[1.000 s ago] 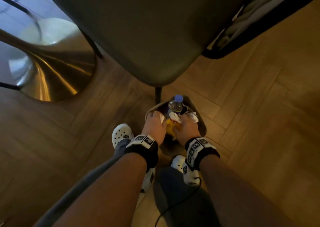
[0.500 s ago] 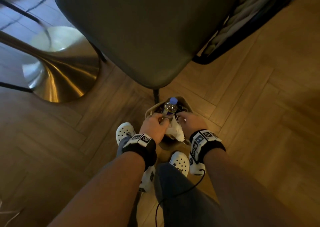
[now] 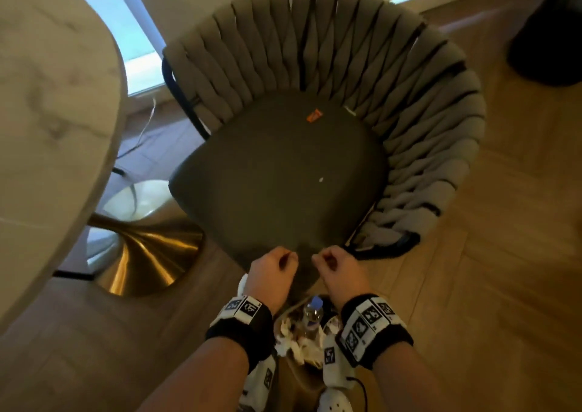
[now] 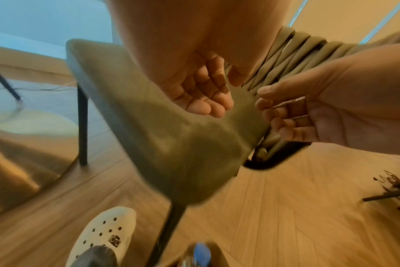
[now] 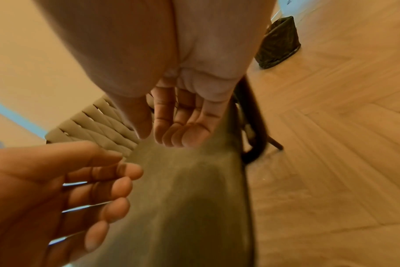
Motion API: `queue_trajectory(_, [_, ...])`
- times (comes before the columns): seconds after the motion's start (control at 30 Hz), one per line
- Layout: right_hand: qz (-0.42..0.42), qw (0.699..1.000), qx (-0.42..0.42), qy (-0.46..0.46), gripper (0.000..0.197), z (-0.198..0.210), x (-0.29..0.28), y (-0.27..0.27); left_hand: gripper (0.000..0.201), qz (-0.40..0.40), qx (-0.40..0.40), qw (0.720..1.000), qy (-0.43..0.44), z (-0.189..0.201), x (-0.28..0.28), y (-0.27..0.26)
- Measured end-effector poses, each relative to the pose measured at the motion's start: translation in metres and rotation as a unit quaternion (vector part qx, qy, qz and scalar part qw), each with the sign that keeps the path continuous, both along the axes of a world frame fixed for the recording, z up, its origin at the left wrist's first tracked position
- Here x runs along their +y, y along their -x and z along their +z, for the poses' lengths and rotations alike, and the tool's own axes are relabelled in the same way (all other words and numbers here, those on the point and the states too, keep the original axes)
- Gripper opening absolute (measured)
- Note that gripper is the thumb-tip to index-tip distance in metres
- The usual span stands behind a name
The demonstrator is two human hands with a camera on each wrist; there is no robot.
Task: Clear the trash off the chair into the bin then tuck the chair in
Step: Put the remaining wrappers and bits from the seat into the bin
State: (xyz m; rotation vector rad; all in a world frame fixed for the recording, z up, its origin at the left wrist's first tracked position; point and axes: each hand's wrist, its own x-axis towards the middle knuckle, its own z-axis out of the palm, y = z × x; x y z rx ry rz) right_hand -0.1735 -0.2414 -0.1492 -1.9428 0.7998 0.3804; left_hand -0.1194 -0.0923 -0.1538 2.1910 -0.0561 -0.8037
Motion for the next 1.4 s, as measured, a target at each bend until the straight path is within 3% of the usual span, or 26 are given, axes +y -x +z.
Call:
queue_trajectory(0.13, [-0.024,0.998,-0.014,0.056,0.012,0.000,-0.021,-0.102,0.013,-0.034,-0.032,0.999,0.002,0.010,-0.018,-0.091])
queue_trajectory(0.27, [-0.029,0.986,0.065,0.153,0.038,-0.030,-0.053,-0.186,0.016,-0.091,-0.046,0.995,-0.008,0.009,-0.040,-0.184])
queue_trajectory(0.37, [0.022,0.973,0.111,0.200,0.043,-0.050,-0.063,-0.211,0.019,-0.139,-0.085,0.987,-0.011,0.000,-0.064,-0.247])
queue_trajectory(0.47, [0.067,0.964,0.101,0.237,0.031,-0.068,-0.058,-0.209,0.020,-0.161,-0.132,0.978,-0.020,-0.015,-0.097,-0.301])
queue_trajectory(0.57, [0.085,0.963,0.101,0.237,0.026,-0.076,-0.058,-0.208,0.035,-0.196,-0.153,0.967,-0.049,-0.026,-0.136,-0.338])
queue_trajectory(0.7, [0.024,0.973,0.165,0.159,0.025,-0.061,-0.082,-0.228,0.053,-0.309,-0.169,0.932,-0.080,-0.039,-0.177,-0.365])
queue_trajectory(0.83, [-0.100,0.976,0.104,0.166,0.028,-0.055,-0.127,-0.281,0.049,-0.426,-0.155,0.881,-0.137,-0.060,-0.184,-0.376])
queue_trajectory(0.9, [-0.129,0.971,0.091,0.178,0.033,-0.056,-0.151,-0.316,0.043,-0.437,-0.168,0.874,-0.134,-0.066,-0.175,-0.377])
queue_trajectory(0.97, [-0.113,0.967,0.100,0.205,0.038,-0.058,-0.172,-0.351,0.033,-0.433,-0.182,0.875,-0.117,-0.069,-0.163,-0.379])
queue_trajectory(1.07, [-0.014,0.957,0.142,0.251,0.045,-0.067,-0.191,-0.384,0.024,-0.431,-0.181,0.879,-0.090,-0.073,-0.147,-0.383])
queue_trajectory(1.2, [0.108,0.927,0.211,0.289,0.044,-0.082,-0.186,-0.402,0.024,-0.425,-0.169,0.887,-0.064,-0.074,-0.139,-0.388])
queue_trajectory(1.3, [0.103,0.911,0.246,0.315,0.040,-0.087,-0.178,-0.405,0.023,-0.414,-0.170,0.892,-0.058,-0.075,-0.138,-0.387])
queue_trajectory(1.4, [0.054,0.915,0.251,0.310,0.036,-0.089,-0.180,-0.404,0.021,-0.408,-0.164,0.896,-0.055,-0.075,-0.136,-0.386])
